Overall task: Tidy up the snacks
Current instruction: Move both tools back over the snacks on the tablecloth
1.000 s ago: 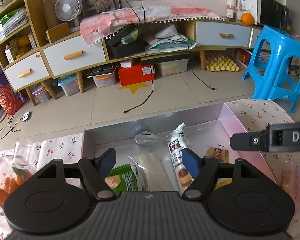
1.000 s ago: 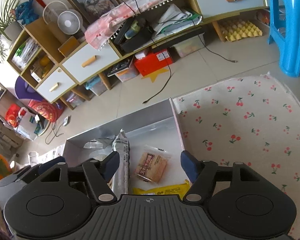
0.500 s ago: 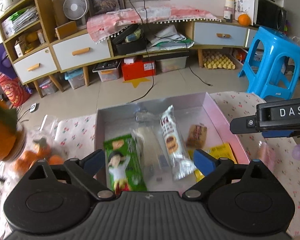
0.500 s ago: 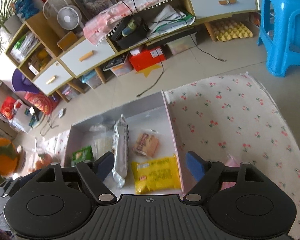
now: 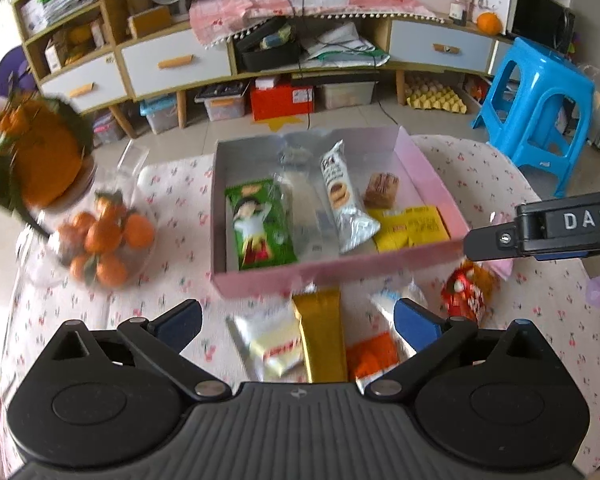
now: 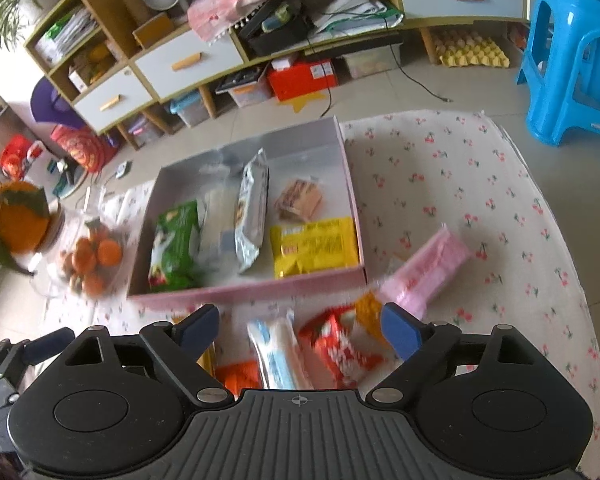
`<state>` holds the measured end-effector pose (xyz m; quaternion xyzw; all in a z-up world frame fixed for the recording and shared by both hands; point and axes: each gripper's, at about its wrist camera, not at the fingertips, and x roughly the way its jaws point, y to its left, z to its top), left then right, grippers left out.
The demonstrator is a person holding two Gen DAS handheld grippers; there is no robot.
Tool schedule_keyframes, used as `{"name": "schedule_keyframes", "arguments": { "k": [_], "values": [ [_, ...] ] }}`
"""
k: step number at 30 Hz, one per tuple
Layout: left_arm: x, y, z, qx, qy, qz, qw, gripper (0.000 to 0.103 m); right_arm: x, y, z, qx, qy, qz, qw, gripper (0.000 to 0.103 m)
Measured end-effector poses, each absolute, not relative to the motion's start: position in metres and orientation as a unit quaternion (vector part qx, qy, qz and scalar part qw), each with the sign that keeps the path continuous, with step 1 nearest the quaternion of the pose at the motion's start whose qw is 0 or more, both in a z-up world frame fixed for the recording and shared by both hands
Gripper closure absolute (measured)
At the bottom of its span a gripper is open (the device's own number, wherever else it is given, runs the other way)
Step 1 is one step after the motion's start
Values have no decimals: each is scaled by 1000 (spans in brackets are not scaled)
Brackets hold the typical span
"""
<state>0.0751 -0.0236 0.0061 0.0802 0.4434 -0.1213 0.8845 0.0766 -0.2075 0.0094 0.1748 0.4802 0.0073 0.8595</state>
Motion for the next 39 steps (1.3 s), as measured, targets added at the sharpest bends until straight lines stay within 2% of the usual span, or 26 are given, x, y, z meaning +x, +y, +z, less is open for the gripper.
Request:
{"name": "schedule_keyframes", "arguments": {
  "k": [13,18,26,36,39],
  "values": [
    [57,1,-40,50,504,-128,853,4,58,-196,-24,160,513,2,843,13],
    [58,0,-51,30,531,-147,834,14,59,-191,-30,174,524,9,834,13],
    [53,-6,-59,36,544,-167,822,39,65,-182,-49,199,547,23,813,13],
    [39,-15,-58,84,533,-185,822,52,75,-177,-64,185,556,12,810,15],
    [37,-16,-58,92,530,-186,822,53,77,-174,-68,173,558,8,812,23]
  ]
}}
